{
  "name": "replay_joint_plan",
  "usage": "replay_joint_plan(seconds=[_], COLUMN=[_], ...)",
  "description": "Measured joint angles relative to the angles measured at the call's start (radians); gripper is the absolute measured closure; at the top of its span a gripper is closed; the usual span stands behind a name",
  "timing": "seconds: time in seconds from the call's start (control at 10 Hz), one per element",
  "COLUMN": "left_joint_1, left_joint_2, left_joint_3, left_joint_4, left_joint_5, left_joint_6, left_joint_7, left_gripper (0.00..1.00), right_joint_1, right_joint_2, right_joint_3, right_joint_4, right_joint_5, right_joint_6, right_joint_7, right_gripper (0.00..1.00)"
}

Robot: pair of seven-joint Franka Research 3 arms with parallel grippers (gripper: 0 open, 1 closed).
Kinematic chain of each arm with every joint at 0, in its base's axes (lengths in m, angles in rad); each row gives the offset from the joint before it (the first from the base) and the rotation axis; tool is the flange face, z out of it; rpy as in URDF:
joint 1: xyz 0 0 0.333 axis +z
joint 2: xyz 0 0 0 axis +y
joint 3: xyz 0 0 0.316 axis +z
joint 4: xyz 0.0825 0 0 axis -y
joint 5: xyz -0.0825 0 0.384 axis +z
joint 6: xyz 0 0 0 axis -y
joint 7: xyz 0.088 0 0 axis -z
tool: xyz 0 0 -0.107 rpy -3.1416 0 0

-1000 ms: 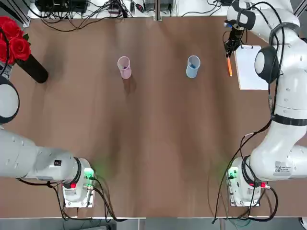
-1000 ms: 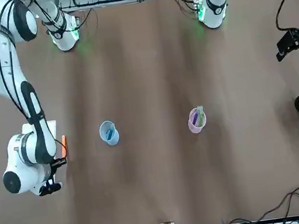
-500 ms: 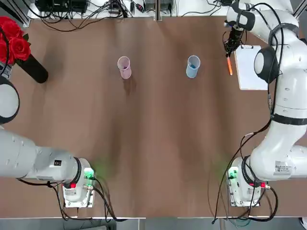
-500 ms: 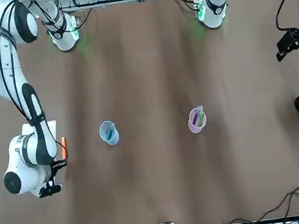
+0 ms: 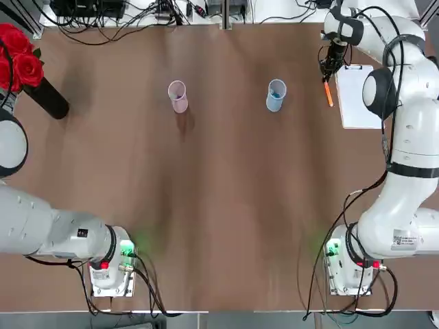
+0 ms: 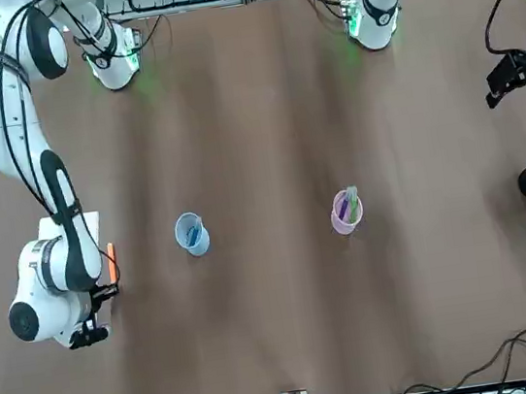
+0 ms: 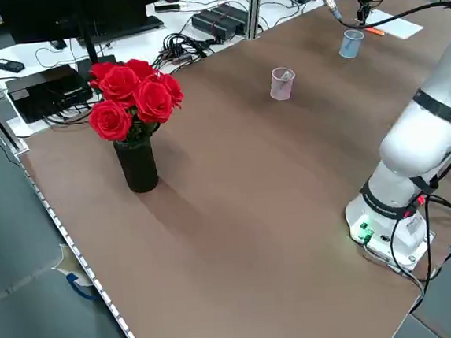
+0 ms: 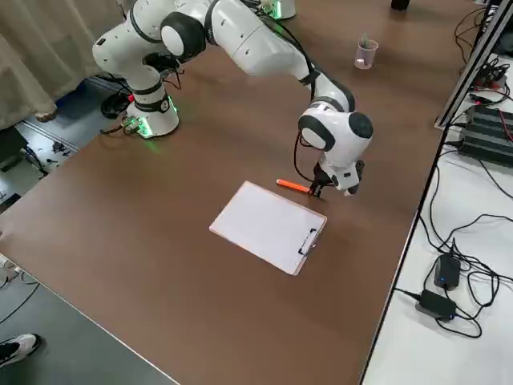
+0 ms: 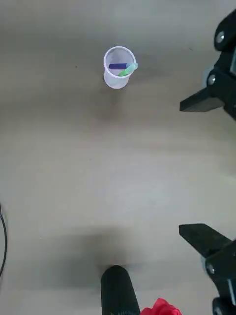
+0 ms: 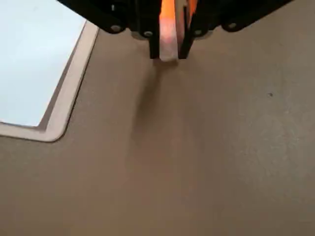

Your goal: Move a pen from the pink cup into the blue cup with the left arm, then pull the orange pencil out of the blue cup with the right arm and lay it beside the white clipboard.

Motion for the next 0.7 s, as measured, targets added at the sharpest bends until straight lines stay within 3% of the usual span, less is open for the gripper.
replay_joint_plan(seconds=[0.5,0.7], left_joint_1=[0.000,0.000], left_joint_2=[0.000,0.001], left_joint_3=[0.000,0.000], left_joint_4=[0.000,0.000], left_joint_5=[0.000,0.000], left_joint_6=[0.000,0.000], left_joint_7=[0.000,0.000], left_gripper=[0.00,0.00], right_joint_1=[-0.003,-0.005], right_joint_2=[-0.015,-0.079], right_joint_3=[-0.024,-0.053], right_joint_4=[0.046,0.066], right_joint_5=[0.000,0.000], right_joint_6=[-0.041,-0.057], right_joint_7=[-0.034,-0.097], right_gripper=[0.00,0.00])
